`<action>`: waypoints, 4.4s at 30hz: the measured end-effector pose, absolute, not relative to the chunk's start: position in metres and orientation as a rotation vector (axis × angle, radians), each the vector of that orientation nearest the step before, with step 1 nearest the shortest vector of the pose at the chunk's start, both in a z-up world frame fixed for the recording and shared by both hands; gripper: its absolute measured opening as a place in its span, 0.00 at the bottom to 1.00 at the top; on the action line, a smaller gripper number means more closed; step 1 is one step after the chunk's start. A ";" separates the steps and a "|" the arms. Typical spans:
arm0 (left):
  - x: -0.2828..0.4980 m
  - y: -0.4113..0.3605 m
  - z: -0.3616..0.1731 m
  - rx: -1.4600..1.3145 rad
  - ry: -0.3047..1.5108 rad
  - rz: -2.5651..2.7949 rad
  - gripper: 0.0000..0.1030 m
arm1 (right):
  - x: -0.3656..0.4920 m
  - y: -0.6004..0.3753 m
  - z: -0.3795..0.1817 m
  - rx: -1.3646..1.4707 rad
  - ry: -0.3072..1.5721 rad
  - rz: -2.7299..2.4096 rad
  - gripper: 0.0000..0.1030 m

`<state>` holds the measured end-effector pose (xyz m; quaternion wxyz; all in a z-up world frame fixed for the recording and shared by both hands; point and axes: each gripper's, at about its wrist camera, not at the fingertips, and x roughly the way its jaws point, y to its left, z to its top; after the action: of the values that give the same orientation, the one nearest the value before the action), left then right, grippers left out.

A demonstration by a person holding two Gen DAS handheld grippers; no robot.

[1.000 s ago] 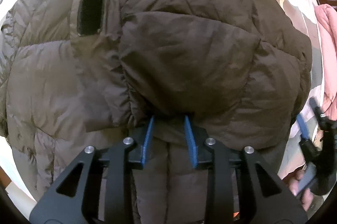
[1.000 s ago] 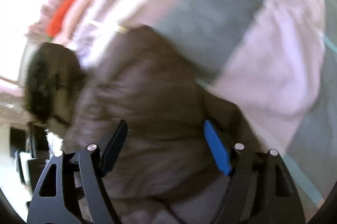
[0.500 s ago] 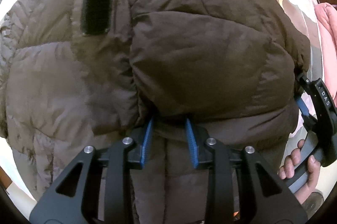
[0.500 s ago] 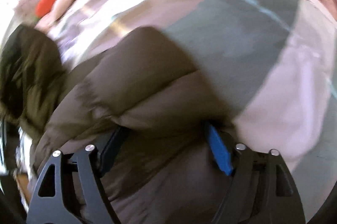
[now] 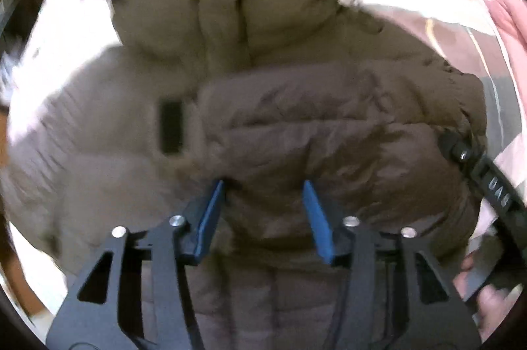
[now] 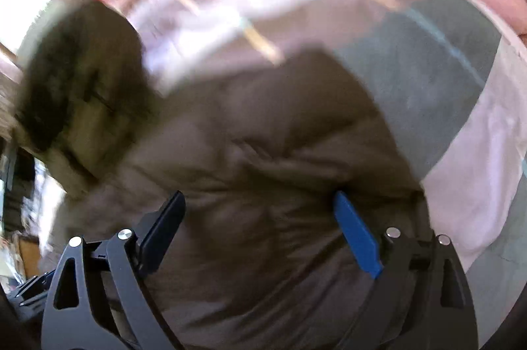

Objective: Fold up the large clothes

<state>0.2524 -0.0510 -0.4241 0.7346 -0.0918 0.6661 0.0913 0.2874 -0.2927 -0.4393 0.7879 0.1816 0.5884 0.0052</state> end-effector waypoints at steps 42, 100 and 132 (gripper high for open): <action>0.259 -0.056 -0.449 -0.157 1.552 0.269 0.66 | 0.283 -0.351 -0.464 0.522 1.292 -0.135 0.99; 0.174 0.173 -0.321 -0.772 1.099 -0.149 0.14 | 0.104 -0.092 -0.434 0.410 1.472 0.211 0.99; 0.128 0.195 -0.454 -0.801 1.431 0.296 0.85 | 0.186 -0.143 -0.410 0.699 1.341 0.201 0.27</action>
<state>0.1278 0.1948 -0.4535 0.6725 -0.3559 0.6354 0.1315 0.1857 -0.1434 -0.4103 0.7230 0.3166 0.6072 0.0910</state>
